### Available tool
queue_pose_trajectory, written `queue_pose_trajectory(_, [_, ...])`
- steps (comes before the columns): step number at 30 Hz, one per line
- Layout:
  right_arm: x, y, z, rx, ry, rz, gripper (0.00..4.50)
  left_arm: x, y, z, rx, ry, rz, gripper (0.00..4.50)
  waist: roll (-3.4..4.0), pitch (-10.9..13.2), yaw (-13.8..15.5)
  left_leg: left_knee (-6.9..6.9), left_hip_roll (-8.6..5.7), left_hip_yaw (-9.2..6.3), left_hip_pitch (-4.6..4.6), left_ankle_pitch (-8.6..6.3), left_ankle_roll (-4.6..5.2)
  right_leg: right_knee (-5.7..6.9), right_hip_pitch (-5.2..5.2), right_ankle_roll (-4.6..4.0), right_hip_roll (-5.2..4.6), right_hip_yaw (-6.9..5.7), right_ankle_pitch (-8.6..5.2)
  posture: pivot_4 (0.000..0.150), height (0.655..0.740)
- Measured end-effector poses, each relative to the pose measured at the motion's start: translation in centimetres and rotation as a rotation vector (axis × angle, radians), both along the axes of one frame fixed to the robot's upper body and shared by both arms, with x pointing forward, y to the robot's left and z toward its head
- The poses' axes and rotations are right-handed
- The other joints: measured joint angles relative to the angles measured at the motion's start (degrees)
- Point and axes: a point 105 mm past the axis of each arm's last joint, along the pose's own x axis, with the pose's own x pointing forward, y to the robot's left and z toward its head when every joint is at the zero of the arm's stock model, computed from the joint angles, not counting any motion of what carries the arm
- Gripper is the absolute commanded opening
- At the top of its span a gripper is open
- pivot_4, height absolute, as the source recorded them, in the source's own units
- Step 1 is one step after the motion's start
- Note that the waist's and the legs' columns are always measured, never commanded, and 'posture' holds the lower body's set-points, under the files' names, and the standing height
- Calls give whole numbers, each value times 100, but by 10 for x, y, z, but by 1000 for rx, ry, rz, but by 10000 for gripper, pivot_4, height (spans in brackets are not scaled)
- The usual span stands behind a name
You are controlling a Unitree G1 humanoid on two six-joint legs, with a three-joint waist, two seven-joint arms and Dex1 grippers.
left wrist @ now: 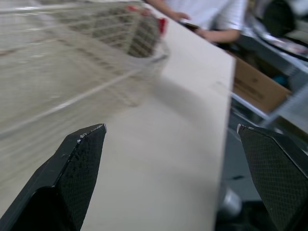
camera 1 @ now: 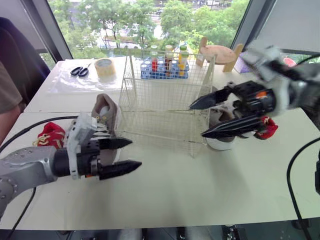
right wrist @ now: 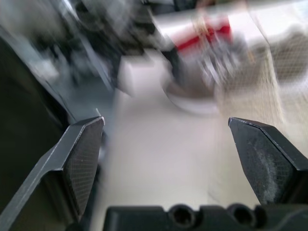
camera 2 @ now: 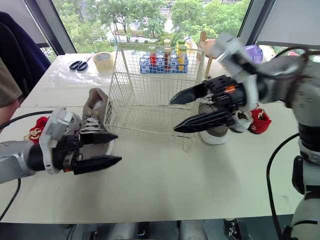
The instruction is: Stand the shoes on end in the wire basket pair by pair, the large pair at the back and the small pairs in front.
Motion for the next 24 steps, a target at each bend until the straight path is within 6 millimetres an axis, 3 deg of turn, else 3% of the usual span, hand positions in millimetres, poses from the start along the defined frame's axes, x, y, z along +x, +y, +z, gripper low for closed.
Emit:
queue_pose_trajectory(3, [14,4,-33,-155,-27,5,44604,-2,-2,-1,17,-5,-6,45000,2,2,5,3,2,8,1,1,-2,7,-4,0,4,6,0,1500,7400])
queue_pose_trajectory(7, [28,10,-60,-269,-84,-1,44604,0,-2,-6,52,-17,13,45000,1,2,7,3,2,8,2,4,-7,10,-4,-1,8,8,0,1500,7400])
queue_pose_trajectory(10, [35,11,-75,-328,-138,-23,36471,-3,-4,-14,74,-7,21,45000,1,0,12,3,3,11,6,5,-8,12,-3,-1,8,14,1,1500,7400])
queue_pose_trajectory(17, [33,7,-81,-370,-180,-78,835,-8,-8,-22,65,-1,41,45000,-3,-3,30,6,8,8,13,8,-15,18,2,-5,13,14,2,1500,7400])
queue_pose_trajectory(24, [26,6,-84,-399,-197,-120,314,-7,-14,-21,61,-22,35,45000,-4,-3,20,5,9,9,12,8,-16,19,-2,-6,19,15,2,1500,7400])
